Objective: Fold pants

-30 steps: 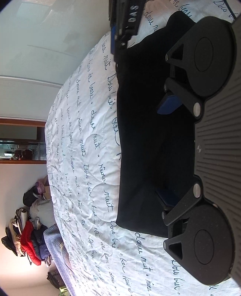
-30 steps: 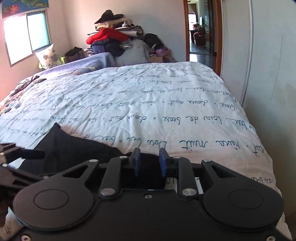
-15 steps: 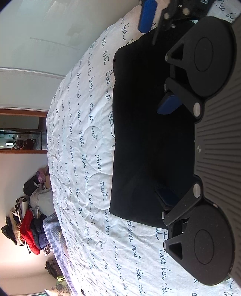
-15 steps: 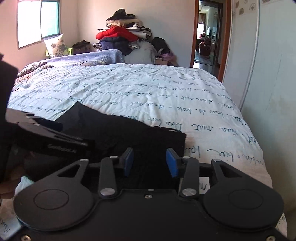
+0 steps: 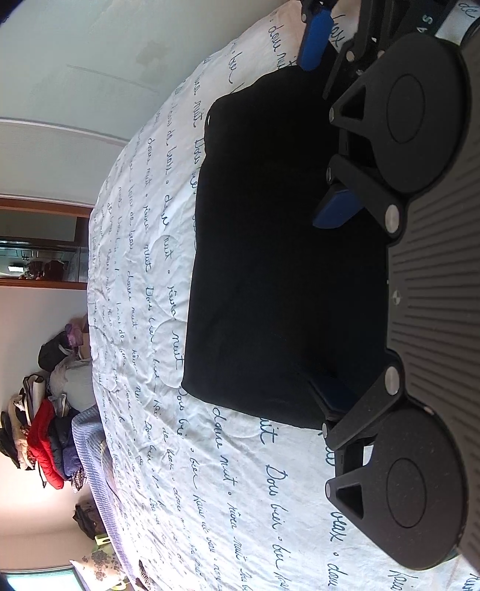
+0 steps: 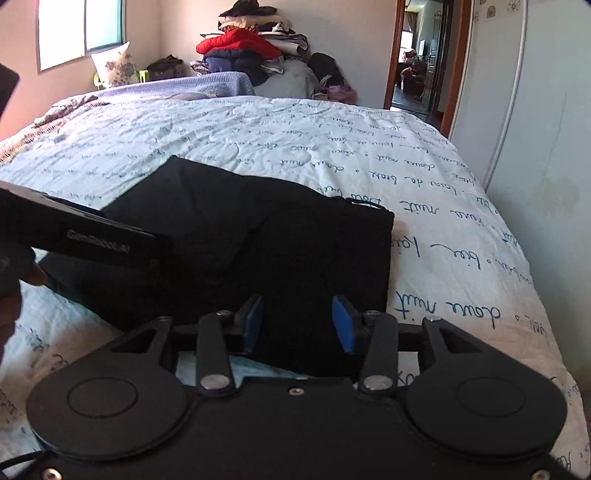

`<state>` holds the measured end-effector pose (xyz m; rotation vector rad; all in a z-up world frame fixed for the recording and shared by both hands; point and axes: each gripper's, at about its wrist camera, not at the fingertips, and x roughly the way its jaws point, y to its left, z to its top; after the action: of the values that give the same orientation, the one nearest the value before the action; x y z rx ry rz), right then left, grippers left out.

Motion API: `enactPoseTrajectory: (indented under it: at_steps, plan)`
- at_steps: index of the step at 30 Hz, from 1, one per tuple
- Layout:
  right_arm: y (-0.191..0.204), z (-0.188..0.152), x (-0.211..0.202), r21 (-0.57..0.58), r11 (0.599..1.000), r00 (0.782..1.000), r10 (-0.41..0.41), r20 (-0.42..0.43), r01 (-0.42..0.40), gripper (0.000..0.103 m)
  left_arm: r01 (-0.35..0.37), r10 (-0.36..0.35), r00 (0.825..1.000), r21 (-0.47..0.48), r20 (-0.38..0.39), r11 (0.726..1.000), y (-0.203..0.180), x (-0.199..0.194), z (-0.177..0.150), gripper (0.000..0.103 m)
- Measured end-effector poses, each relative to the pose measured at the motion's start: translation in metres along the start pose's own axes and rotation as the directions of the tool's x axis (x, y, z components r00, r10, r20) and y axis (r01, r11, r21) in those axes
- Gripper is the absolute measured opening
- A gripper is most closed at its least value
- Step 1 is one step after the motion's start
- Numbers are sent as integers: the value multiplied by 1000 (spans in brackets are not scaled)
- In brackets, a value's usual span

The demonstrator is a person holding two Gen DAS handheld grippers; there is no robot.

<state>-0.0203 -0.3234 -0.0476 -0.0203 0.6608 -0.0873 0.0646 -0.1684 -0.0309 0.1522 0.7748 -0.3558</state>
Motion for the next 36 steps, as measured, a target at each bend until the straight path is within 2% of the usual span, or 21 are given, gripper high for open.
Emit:
enactPoseTrajectory:
  at_steps: [1, 4, 7, 10, 15, 18, 22, 29, 36]
  plan:
    - [2, 1, -8, 10, 1000, 1000, -4, 16, 4, 46, -6, 6, 1000, 6, 4, 1000, 1, -3, -2, 89]
    - [13, 4, -42, 45, 999, 994, 10, 105, -15, 67, -31, 31, 999, 11, 11, 999, 5, -14, -8, 90]
    - [31, 2, -65, 35, 998, 988, 49, 145, -55, 68, -28, 28, 1000, -19, -2, 999, 16, -24, -15, 90]
    - [51, -2, -75, 17, 992, 982, 124, 143, -128, 75, -48, 49, 999, -70, 3, 996, 34, -37, -24, 90]
    - [90, -11, -75, -46, 976, 970, 217, 112, -213, 76, -145, 147, 989, -146, 3, 979, 71, -58, -39, 93]
    - [110, -16, -72, -86, 972, 969, 225, 98, -217, 76, -191, 191, 981, -177, -17, 965, 91, -65, -47, 93]
    - [120, -19, -73, -101, 976, 975, 203, 95, -193, 78, -197, 194, 980, -202, -35, 959, 104, -73, -58, 93]
    - [123, -22, -76, -115, 971, 972, 219, 86, -208, 78, -210, 209, 978, -207, -25, 956, 106, -81, -65, 93]
    - [134, -21, -75, -170, 959, 966, 244, 80, -228, 78, -280, 285, 958, -247, -14, 928, 124, -83, -66, 93]
